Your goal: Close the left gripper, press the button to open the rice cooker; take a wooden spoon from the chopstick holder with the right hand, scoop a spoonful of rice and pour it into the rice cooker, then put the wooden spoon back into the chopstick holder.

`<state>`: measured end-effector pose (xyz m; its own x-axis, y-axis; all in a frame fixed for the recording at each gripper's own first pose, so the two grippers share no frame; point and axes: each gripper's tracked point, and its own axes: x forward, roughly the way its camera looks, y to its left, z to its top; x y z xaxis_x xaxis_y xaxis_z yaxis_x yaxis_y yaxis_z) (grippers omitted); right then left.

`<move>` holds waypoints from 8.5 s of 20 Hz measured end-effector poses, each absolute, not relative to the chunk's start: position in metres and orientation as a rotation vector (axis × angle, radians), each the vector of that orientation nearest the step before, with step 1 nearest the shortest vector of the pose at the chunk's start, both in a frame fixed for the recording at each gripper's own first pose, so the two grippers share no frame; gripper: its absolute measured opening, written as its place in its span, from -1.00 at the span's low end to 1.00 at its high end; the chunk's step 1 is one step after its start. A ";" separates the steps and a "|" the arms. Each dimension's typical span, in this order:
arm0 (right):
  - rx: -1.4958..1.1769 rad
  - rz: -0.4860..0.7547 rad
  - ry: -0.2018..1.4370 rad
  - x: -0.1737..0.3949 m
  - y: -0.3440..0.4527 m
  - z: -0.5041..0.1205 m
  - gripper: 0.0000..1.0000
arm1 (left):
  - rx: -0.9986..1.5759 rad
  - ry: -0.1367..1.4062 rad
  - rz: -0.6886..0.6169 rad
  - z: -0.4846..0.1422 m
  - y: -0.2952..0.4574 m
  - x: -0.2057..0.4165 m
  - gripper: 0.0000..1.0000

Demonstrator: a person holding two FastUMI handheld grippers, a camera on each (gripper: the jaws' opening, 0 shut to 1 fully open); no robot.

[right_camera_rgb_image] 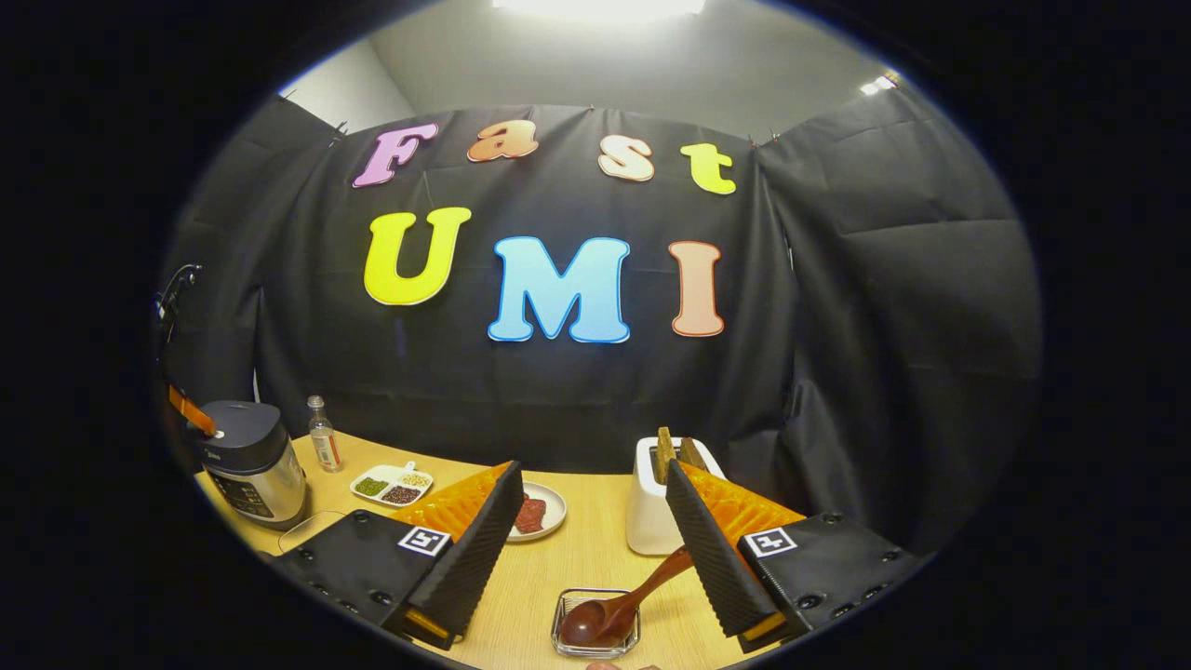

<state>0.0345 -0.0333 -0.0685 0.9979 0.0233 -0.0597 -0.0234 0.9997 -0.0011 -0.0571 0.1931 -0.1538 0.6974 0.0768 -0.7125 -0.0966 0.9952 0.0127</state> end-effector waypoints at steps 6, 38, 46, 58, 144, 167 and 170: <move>0.020 0.012 0.073 0.030 -0.039 -0.074 0.96 | -0.006 0.782 0.079 -0.157 0.190 -0.058 -0.96; 0.218 -0.052 0.079 0.030 -0.133 -0.080 0.95 | 0.135 0.041 0.278 0.040 0.127 -0.072 0.89; 0.387 -0.026 0.218 0.059 -0.146 -0.155 0.96 | 0.125 0.105 0.300 0.014 0.133 -0.066 0.89; 0.613 0.148 0.342 0.101 -0.105 -0.213 0.96 | 0.124 0.209 0.338 -0.027 0.145 -0.048 0.90; 0.575 0.579 0.501 0.059 0.252 -0.170 -0.53 | 0.068 0.275 0.336 -0.122 0.229 -0.172 0.90; 1.200 0.328 0.411 0.125 0.154 -0.129 -0.54 | 0.021 0.256 0.362 -0.134 0.242 -0.170 0.91; 1.243 0.318 0.422 0.134 0.167 -0.125 -0.55 | 0.045 0.243 0.377 -0.129 0.248 -0.175 0.90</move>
